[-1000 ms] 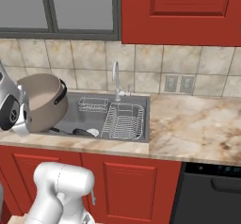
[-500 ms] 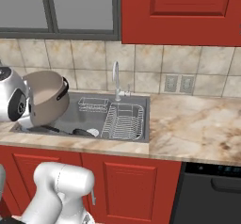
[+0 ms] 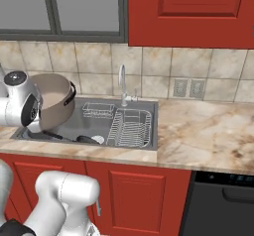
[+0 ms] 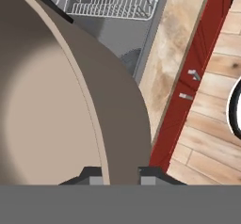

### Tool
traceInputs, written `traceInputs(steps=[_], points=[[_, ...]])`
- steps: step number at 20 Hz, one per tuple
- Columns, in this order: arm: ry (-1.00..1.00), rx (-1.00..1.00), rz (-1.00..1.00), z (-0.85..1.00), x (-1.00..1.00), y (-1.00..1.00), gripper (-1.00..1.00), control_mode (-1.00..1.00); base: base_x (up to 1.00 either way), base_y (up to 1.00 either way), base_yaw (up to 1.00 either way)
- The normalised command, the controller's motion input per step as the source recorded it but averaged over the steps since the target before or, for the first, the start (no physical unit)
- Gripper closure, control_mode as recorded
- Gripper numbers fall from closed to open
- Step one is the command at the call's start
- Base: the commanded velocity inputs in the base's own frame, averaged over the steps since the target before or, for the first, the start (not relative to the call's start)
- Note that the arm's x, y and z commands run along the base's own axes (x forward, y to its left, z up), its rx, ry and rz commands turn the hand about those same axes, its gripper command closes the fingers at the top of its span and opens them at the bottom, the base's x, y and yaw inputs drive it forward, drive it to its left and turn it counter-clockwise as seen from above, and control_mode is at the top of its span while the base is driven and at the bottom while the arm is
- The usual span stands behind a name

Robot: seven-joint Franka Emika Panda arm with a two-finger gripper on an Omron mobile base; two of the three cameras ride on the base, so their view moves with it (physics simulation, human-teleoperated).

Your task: Move the pot and pan from the stove into the sink.

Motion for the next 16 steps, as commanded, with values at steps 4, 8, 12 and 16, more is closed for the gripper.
traceInputs(steps=[4,8,12,16], points=[[-0.11,0.0,0.0,-0.12,0.17,0.01,1.0,-1.0,0.0,0.0,0.0],[-0.11,0.0,0.0,-0.18,0.24,0.02,1.0,-1.0,0.0,0.0,0.0],[-0.05,0.0,0.0,-0.23,0.27,0.04,1.0,-1.0,0.0,0.0,0.0],[0.0,0.0,0.0,-0.08,0.06,0.01,1.0,-1.0,0.0,0.0,0.0]])
